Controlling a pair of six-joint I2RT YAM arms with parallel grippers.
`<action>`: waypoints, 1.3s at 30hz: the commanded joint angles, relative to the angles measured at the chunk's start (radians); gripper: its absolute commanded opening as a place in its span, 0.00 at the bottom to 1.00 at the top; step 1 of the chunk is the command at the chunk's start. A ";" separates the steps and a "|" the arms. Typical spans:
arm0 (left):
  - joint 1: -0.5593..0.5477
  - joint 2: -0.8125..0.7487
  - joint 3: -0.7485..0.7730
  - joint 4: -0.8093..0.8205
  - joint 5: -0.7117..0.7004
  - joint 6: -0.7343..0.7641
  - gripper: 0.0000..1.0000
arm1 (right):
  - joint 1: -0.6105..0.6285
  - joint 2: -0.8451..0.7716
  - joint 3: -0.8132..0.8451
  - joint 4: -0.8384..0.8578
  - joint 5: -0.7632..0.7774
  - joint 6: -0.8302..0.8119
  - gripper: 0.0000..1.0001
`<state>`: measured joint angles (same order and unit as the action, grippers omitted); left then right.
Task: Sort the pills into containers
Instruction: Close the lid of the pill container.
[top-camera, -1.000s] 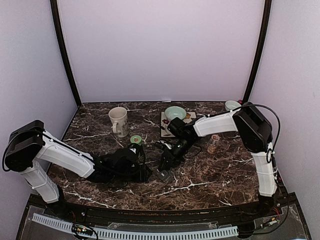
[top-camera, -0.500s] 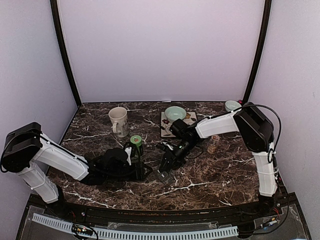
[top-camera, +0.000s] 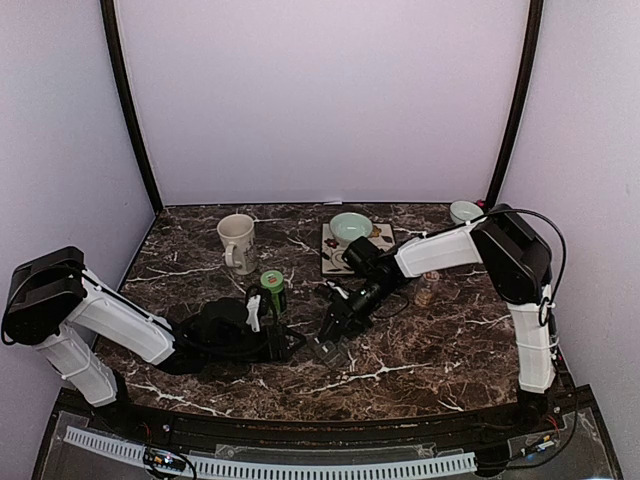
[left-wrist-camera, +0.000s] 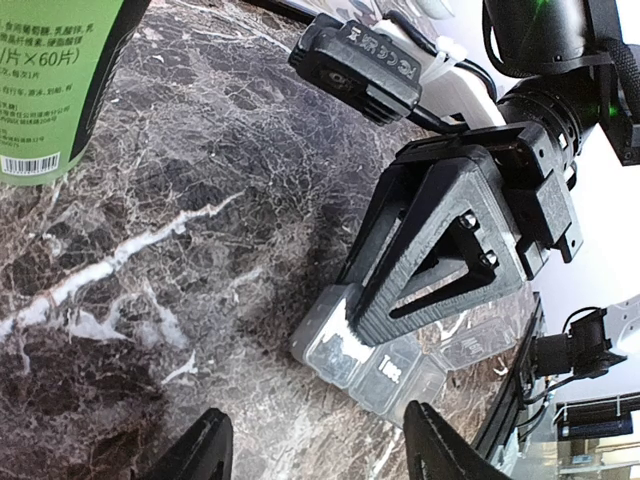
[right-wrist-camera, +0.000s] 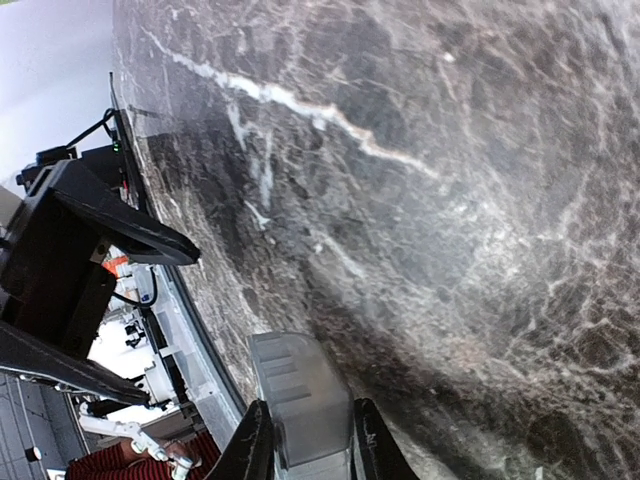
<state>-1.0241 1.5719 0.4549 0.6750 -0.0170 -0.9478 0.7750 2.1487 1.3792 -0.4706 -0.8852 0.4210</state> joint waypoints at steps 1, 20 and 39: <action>0.013 -0.013 -0.027 0.081 0.028 -0.024 0.61 | -0.010 -0.062 -0.003 0.051 -0.049 0.040 0.05; 0.079 0.053 -0.099 0.406 0.168 -0.094 0.59 | -0.011 -0.134 -0.036 0.170 -0.143 0.141 0.05; 0.119 0.114 -0.083 0.509 0.259 -0.115 0.45 | 0.001 -0.146 -0.042 0.259 -0.174 0.223 0.04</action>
<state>-0.9157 1.6802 0.3649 1.1393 0.2153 -1.0626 0.7712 2.0491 1.3403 -0.2531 -1.0348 0.6281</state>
